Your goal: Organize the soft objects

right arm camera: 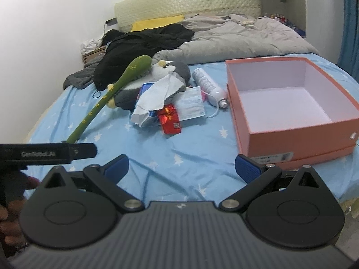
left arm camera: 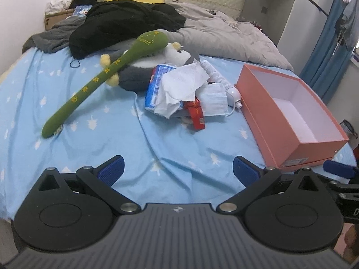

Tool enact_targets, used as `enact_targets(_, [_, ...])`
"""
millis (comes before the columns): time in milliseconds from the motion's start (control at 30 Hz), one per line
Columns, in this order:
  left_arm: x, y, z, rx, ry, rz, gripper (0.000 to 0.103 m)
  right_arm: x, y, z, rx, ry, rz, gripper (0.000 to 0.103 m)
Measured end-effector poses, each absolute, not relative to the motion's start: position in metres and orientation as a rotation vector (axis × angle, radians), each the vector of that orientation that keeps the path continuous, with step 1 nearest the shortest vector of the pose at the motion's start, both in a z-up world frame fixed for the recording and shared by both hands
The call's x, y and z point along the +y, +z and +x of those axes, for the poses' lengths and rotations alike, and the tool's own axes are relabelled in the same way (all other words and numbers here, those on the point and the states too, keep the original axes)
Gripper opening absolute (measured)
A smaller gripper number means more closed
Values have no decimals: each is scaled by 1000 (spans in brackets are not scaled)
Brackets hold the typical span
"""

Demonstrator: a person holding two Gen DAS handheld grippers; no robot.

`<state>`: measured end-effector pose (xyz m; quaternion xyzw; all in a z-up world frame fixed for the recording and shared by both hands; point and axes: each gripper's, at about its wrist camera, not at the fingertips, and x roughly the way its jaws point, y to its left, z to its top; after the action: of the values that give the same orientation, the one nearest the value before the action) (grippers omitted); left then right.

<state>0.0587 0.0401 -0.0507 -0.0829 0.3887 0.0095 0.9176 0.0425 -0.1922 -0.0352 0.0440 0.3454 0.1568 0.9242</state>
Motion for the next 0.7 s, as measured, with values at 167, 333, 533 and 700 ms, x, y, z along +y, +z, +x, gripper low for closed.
enact_targets(167, [50, -59, 78, 773, 21, -155, 103, -181, -41, 58, 699, 323, 48, 103])
enact_targets(333, [67, -72, 99, 761, 24, -185, 103, -170, -51, 80, 696, 360, 58, 103])
enact_targets(533, [83, -88, 129, 752, 18, -222, 103, -153, -64, 111, 712, 415, 53, 82])
enact_targets(700, [96, -101, 158, 736, 21, -267, 93, -139, -80, 141, 711, 423, 46, 75])
